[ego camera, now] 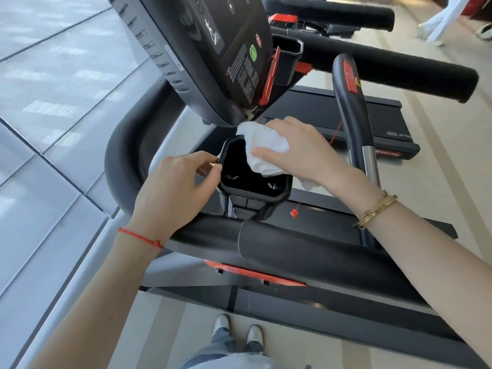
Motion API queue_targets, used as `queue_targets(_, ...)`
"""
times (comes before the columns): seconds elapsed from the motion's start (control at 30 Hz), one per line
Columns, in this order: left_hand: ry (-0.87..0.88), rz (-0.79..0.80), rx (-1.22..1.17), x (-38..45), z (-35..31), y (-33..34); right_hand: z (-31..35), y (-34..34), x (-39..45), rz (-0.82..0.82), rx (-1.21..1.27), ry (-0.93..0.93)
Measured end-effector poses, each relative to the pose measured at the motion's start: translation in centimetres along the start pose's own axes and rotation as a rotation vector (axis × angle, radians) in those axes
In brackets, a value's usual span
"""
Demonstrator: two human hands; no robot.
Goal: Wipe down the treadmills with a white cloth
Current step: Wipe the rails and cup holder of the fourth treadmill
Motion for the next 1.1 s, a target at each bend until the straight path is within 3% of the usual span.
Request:
queue_targets(0.33, 0.002, -0.034, -0.021, -0.1, -0.4, -0.3, -1.4, -1.9, -3.9, 0.02, -0.042, 0.291)
queue_targets(0.47, 0.028, -0.037, -0.029, 0.0, -0.3, -0.2, -0.7, -2.8, -6.4, 0.066, -0.039, 0.304)
queue_targets(0.6, 0.042, -0.021, -0.047, 0.1, -0.2, -0.3, 0.8, -3.5, -8.4, -0.018, -0.054, 0.332)
queue_targets(0.8, 0.128, 0.035, -0.052, -0.3, 0.7, -1.4, 3.5, -5.0, -10.6, -0.18, -0.12, 0.311)
queue_targets(0.9, 0.15, 0.009, -0.063, -0.8, 1.6, -2.6, 6.0, -5.2, -11.3, -0.258, -0.149, 0.212)
queue_targets(1.1, 0.216, 0.005, -0.09, -1.5, 2.1, -3.7, 10.9, -1.6, -9.8, -0.209, -0.209, 0.056)
Point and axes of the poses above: each hand's wrist, its own x-axis towards the middle knuckle, its own y-axis out of the palm, z = x × y, the point moved 5 cm from there along x, towards the middle knuckle, and after that the axes turned 14 degrees about -z, right-handed, at the moved point
